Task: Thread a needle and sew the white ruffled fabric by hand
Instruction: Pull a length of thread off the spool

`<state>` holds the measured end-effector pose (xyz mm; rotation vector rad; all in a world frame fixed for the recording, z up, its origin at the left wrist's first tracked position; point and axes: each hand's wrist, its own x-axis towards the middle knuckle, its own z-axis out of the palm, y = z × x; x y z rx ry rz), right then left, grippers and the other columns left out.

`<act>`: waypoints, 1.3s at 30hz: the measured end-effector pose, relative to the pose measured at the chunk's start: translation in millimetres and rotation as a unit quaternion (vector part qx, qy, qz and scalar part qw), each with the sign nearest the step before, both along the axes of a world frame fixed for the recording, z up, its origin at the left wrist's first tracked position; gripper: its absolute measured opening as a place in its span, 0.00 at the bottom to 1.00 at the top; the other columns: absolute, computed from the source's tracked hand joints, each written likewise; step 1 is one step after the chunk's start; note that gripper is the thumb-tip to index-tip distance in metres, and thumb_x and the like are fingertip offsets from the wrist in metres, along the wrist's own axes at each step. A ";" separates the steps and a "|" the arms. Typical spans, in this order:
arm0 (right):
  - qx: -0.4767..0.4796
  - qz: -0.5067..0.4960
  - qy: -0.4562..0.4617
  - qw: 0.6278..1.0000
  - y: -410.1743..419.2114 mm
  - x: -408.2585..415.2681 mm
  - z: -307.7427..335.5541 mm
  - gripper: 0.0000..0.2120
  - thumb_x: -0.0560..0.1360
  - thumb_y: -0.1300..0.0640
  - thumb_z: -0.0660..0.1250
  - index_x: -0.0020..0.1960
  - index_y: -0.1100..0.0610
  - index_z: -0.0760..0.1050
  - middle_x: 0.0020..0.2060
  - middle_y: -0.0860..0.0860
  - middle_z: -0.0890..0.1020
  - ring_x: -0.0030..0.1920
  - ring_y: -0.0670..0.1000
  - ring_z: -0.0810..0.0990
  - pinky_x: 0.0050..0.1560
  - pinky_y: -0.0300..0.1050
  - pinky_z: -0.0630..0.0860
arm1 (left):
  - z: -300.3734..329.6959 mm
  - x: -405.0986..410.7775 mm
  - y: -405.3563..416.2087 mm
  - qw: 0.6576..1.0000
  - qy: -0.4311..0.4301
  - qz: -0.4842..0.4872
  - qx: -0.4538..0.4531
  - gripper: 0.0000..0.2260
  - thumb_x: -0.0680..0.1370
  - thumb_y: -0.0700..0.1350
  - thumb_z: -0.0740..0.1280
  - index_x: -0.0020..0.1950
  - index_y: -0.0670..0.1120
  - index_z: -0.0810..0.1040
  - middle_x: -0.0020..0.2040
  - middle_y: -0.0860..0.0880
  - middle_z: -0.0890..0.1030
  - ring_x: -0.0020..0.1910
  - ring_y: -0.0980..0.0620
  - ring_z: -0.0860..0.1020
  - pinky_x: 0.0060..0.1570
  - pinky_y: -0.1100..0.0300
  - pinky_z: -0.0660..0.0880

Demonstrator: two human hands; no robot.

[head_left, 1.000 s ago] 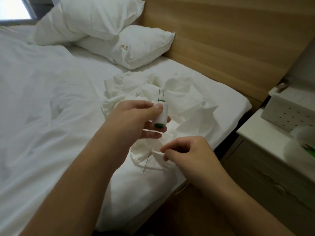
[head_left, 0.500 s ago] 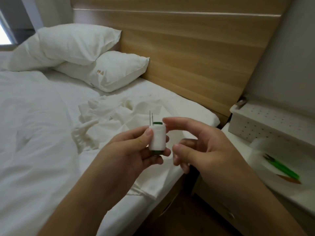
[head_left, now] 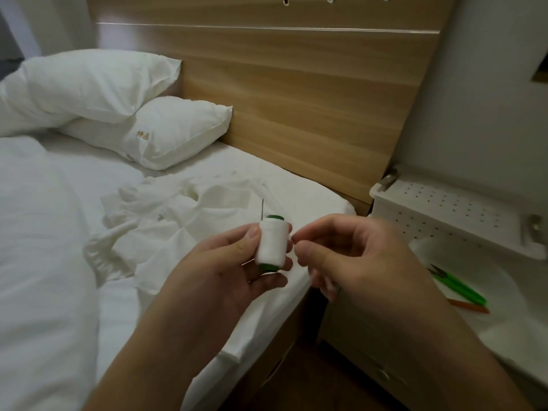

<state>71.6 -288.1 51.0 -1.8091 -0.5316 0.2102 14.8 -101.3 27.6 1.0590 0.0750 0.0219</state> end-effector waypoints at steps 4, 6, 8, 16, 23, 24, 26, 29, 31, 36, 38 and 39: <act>-0.031 -0.020 -0.037 0.999 0.8 0.8 -6.7 0.05 0.77 0.56 0.73 0.44 0.48 0.85 0.34 0.48 0.84 0.32 0.45 0.81 0.35 0.35 0.77 | -4.5 -1.2 4.2 1.000 0.002 -0.006 -0.005 0.19 0.75 0.47 0.67 0.59 0.37 0.87 0.49 0.40 0.85 0.45 0.46 0.83 0.44 0.54 0.83; -0.042 -0.025 -0.044 0.998 1.3 1.7 -7.0 0.06 0.78 0.56 0.73 0.43 0.48 0.84 0.33 0.47 0.83 0.32 0.44 0.80 0.35 0.35 0.76 | -6.9 -2.6 8.0 1.000 0.012 -0.008 -0.006 0.20 0.75 0.48 0.68 0.60 0.37 0.86 0.49 0.41 0.85 0.44 0.47 0.82 0.43 0.54 0.82; -0.036 -0.038 -0.046 0.998 1.3 4.0 -8.2 0.06 0.78 0.56 0.72 0.43 0.48 0.83 0.33 0.45 0.82 0.32 0.42 0.79 0.35 0.34 0.74 | -8.1 -4.1 12.3 0.999 0.025 -0.021 -0.010 0.21 0.74 0.49 0.70 0.60 0.36 0.86 0.48 0.42 0.84 0.43 0.47 0.82 0.42 0.55 0.82; 0.094 -0.108 0.054 0.988 0.0 13.9 -13.7 0.10 0.80 0.61 0.68 0.42 0.53 0.83 0.35 0.54 0.81 0.37 0.56 0.78 0.39 0.47 0.75 | -7.3 -8.0 24.1 0.995 0.047 -0.013 0.086 0.18 0.72 0.46 0.76 0.56 0.36 0.86 0.46 0.43 0.82 0.40 0.48 0.80 0.35 0.59 0.76; 0.224 -0.064 0.123 0.965 -7.7 19.9 -8.5 0.06 0.78 0.61 0.64 0.45 0.60 0.79 0.41 0.56 0.79 0.45 0.56 0.79 0.47 0.53 0.74 | -11.9 -5.7 26.3 0.981 0.077 0.077 0.160 0.11 0.73 0.47 0.77 0.52 0.43 0.90 0.44 0.47 0.84 0.40 0.53 0.78 0.35 0.61 0.73; 0.249 -0.050 0.136 0.958 -7.8 19.5 -7.4 0.06 0.77 0.60 0.64 0.45 0.60 0.79 0.44 0.56 0.81 0.48 0.55 0.81 0.50 0.52 0.75 | -11.9 -5.6 26.5 0.980 0.075 0.081 0.167 0.11 0.73 0.47 0.76 0.52 0.44 0.90 0.44 0.47 0.85 0.40 0.53 0.78 0.35 0.61 0.74; 0.311 -0.019 0.173 0.935 -7.4 18.3 -5.5 0.06 0.78 0.60 0.61 0.47 0.59 0.77 0.51 0.57 0.85 0.56 0.55 0.84 0.56 0.52 0.76 | -12.3 -5.5 26.5 0.980 0.066 0.075 0.173 0.12 0.70 0.45 0.80 0.52 0.45 0.90 0.46 0.45 0.86 0.41 0.53 0.78 0.35 0.61 0.73; 0.398 0.019 0.236 0.886 -5.2 17.0 -4.5 0.08 0.81 0.61 0.58 0.48 0.59 0.75 0.51 0.60 0.86 0.61 0.63 0.84 0.61 0.57 0.79 | -12.7 -4.7 26.8 0.986 0.049 0.066 0.148 0.13 0.71 0.47 0.75 0.53 0.43 0.90 0.45 0.45 0.85 0.40 0.52 0.77 0.34 0.61 0.73; 0.438 0.029 0.264 0.859 -4.3 16.3 -4.0 0.07 0.81 0.61 0.58 0.46 0.60 0.74 0.43 0.59 0.83 0.55 0.62 0.85 0.61 0.60 0.81 | -12.8 -3.8 27.9 0.990 0.042 0.071 0.116 0.14 0.71 0.46 0.73 0.53 0.41 0.89 0.45 0.44 0.85 0.39 0.52 0.77 0.33 0.61 0.72; 0.413 -0.004 0.257 0.874 -0.2 14.7 -7.4 0.06 0.82 0.61 0.58 0.46 0.59 0.70 0.33 0.53 0.70 0.34 0.51 0.72 0.39 0.51 0.82 | -14.0 -2.6 30.5 0.988 0.043 0.114 0.100 0.12 0.71 0.44 0.78 0.51 0.39 0.89 0.44 0.44 0.83 0.39 0.51 0.78 0.32 0.62 0.73; 0.329 -0.037 0.218 0.918 3.8 13.9 -11.1 0.07 0.83 0.62 0.57 0.47 0.60 0.71 0.33 0.53 0.70 0.32 0.51 0.68 0.28 0.46 0.72 | -14.8 -3.4 29.8 0.981 0.045 0.139 0.128 0.12 0.72 0.46 0.75 0.51 0.42 0.89 0.44 0.45 0.84 0.40 0.50 0.78 0.35 0.60 0.74; 0.273 -0.052 0.193 0.941 5.8 13.6 -13.4 0.08 0.84 0.62 0.58 0.47 0.60 0.71 0.33 0.54 0.72 0.31 0.51 0.68 0.27 0.44 0.68 | -14.6 -4.2 28.8 0.978 0.044 0.145 0.140 0.12 0.72 0.47 0.75 0.52 0.43 0.90 0.44 0.45 0.85 0.41 0.50 0.79 0.37 0.58 0.74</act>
